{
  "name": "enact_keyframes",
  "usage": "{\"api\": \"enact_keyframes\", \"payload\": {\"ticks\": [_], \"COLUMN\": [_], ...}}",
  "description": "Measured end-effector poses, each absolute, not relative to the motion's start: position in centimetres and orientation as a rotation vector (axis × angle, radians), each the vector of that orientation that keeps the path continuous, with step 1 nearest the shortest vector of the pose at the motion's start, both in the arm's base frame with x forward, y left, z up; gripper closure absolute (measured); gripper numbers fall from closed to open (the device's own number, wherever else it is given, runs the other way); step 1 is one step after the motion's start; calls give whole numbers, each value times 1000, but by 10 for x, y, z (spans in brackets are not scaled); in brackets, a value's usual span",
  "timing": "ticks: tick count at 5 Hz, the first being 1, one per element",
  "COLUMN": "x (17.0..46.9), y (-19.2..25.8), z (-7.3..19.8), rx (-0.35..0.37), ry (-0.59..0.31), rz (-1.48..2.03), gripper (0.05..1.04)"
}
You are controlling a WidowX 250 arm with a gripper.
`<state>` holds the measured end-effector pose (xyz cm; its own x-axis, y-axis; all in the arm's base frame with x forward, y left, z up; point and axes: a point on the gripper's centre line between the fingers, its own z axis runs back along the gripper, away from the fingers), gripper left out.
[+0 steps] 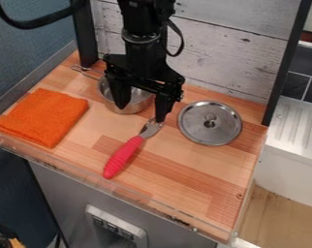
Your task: Cover the silver pot with the silver lid
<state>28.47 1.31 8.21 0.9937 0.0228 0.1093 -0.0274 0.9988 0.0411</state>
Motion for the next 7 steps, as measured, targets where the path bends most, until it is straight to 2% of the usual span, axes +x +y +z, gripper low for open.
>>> {"api": "enact_keyframes", "payload": {"ticks": [1,2,4,5,7], "x": [283,298,346,365,385], "y": [13,-1,-27,-37,-44], "z": [74,63,26,19,9], "rx": [42,39,47,51,38], "ry": [-82,-69,-122,-157,-176], "rz": [29,13,-4,-13,-5], "gripper": [84,84,84,84,84]}}
